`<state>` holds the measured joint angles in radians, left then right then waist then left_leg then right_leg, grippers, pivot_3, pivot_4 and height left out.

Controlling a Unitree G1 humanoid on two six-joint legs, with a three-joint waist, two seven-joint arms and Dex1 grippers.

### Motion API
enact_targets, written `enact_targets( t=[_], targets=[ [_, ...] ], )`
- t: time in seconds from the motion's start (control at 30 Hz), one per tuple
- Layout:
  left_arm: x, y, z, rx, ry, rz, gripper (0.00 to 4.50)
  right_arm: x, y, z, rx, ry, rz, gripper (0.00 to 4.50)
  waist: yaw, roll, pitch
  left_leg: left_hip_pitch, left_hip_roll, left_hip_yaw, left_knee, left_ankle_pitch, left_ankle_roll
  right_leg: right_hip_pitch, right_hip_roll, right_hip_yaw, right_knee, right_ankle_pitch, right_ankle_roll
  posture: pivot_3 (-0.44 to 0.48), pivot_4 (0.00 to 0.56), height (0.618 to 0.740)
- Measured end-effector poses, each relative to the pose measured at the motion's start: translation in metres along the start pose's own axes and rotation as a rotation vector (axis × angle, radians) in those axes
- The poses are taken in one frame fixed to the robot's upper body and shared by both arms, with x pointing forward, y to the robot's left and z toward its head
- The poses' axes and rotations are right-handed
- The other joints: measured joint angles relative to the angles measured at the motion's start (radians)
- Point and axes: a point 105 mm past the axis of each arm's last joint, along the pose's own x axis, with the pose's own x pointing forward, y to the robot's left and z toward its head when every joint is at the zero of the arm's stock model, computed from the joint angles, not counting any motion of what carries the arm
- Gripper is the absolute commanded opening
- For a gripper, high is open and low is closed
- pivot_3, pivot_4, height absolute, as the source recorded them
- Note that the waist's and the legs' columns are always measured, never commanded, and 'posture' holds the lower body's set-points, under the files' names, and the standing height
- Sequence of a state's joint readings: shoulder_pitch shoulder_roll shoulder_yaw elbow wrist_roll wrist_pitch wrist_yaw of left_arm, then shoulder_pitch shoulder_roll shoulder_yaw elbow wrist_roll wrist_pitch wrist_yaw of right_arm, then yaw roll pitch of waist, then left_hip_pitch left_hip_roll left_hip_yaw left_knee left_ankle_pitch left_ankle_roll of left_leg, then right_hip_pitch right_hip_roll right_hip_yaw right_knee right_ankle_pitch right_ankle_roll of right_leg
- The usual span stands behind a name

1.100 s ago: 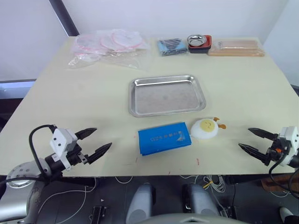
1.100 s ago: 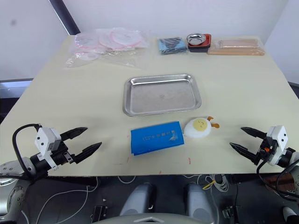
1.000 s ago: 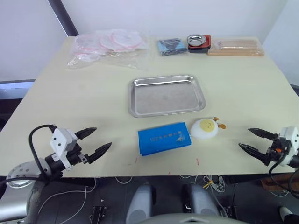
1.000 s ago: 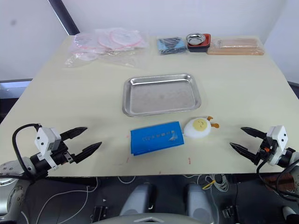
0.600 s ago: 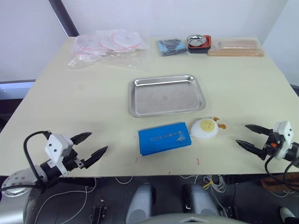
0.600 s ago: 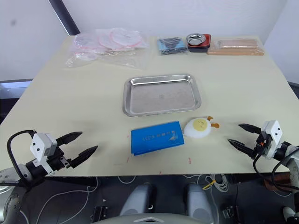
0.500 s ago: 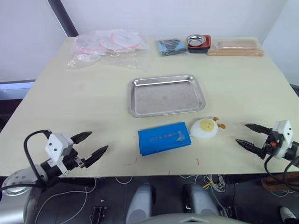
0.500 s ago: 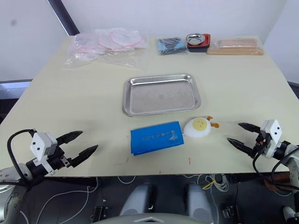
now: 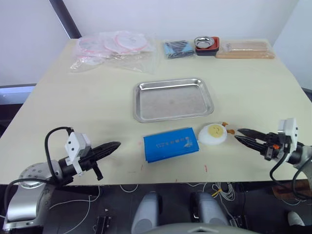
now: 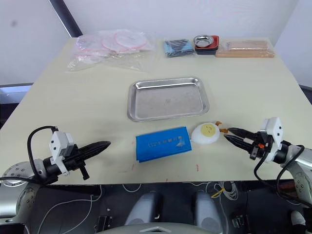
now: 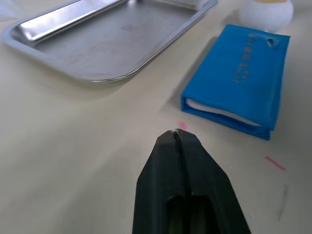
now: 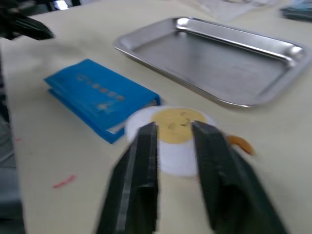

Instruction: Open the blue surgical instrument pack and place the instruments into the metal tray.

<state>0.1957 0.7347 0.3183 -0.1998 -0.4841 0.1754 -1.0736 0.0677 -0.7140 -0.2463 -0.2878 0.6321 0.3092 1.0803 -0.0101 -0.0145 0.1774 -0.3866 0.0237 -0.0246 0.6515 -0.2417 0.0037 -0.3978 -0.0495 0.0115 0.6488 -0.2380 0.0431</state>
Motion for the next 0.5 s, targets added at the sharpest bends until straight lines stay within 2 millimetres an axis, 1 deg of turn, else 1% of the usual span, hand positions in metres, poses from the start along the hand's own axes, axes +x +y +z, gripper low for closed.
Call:
enact_targets(
  t=[0.07,0.1,0.17,0.2,0.23,0.27,0.37,0.43,0.47,0.5],
  targets=[
    [0.004,-0.002,-0.001,-0.002,0.002,-0.033,0.00,0.009,0.013,-0.001,0.012,0.011,0.056,0.11,0.000,0.000,0.000,0.000,0.000,0.000,0.000,0.000,0.000,0.000,0.000,0.000,0.000,0.000,0.000,0.000,0.150,0.740],
    [0.008,-0.004,-0.002,-0.006,0.007,-0.057,0.00,0.013,0.019,-0.006,0.031,0.025,0.077,0.11,0.000,0.000,0.000,0.000,0.000,0.000,0.000,0.000,0.000,0.000,0.000,0.000,0.000,0.000,0.000,0.000,0.150,0.740],
    [0.013,-0.009,-0.004,-0.009,0.012,-0.092,0.00,0.019,0.024,-0.012,0.044,0.044,0.094,0.11,0.000,0.000,0.000,0.000,0.000,0.000,0.000,0.000,0.000,0.000,0.000,0.000,0.000,0.000,0.000,0.000,0.150,0.740],
    [0.016,-0.011,-0.005,-0.013,0.016,-0.114,0.00,0.023,0.027,-0.017,0.047,0.063,0.108,0.11,0.000,0.000,0.000,0.000,0.000,0.001,0.000,0.000,0.000,0.000,0.000,0.000,0.000,0.000,0.000,0.000,0.150,0.740],
    [0.020,-0.015,-0.006,-0.015,0.018,-0.151,0.00,0.030,0.034,-0.026,0.055,0.095,0.135,0.11,0.000,0.000,0.000,0.000,0.000,0.000,0.000,0.000,0.000,0.000,0.000,0.000,0.000,0.000,0.000,0.000,0.150,0.740],
    [0.022,-0.015,-0.006,-0.015,0.019,-0.161,0.00,0.033,0.036,-0.029,0.058,0.100,0.144,0.11,0.000,0.000,0.000,0.000,0.000,0.000,0.000,0.000,0.000,0.000,0.000,0.000,0.000,0.000,0.000,0.000,0.150,0.740],
    [0.024,-0.016,-0.005,-0.014,0.023,-0.177,0.00,0.041,0.038,-0.033,0.050,0.114,0.154,0.11,-0.001,0.000,0.000,0.000,0.000,0.000,0.000,0.000,0.000,0.000,0.000,0.000,0.000,0.000,0.000,0.000,0.150,0.740],
    [0.025,-0.014,-0.009,-0.021,0.050,-0.194,0.00,0.053,0.030,-0.035,0.021,0.110,0.129,0.11,-0.004,-0.003,-0.001,0.000,0.001,0.000,0.000,0.000,0.000,0.000,0.001,0.000,0.000,0.000,0.000,0.000,0.150,0.740],
    [0.025,-0.014,-0.009,-0.022,0.051,-0.196,0.00,0.053,0.030,-0.036,0.019,0.110,0.129,0.11,-0.004,-0.003,-0.001,0.000,0.001,0.000,0.000,0.000,0.000,0.000,0.001,0.000,0.000,0.000,0.000,0.000,0.150,0.740],
    [0.028,-0.017,-0.011,-0.032,0.065,-0.228,0.00,0.064,0.029,-0.041,-0.006,0.121,0.131,0.11,-0.003,-0.003,-0.001,0.000,0.000,0.000,0.000,0.000,0.000,0.000,0.001,0.000,0.000,0.000,0.000,0.000,0.150,0.740]
  ],
)
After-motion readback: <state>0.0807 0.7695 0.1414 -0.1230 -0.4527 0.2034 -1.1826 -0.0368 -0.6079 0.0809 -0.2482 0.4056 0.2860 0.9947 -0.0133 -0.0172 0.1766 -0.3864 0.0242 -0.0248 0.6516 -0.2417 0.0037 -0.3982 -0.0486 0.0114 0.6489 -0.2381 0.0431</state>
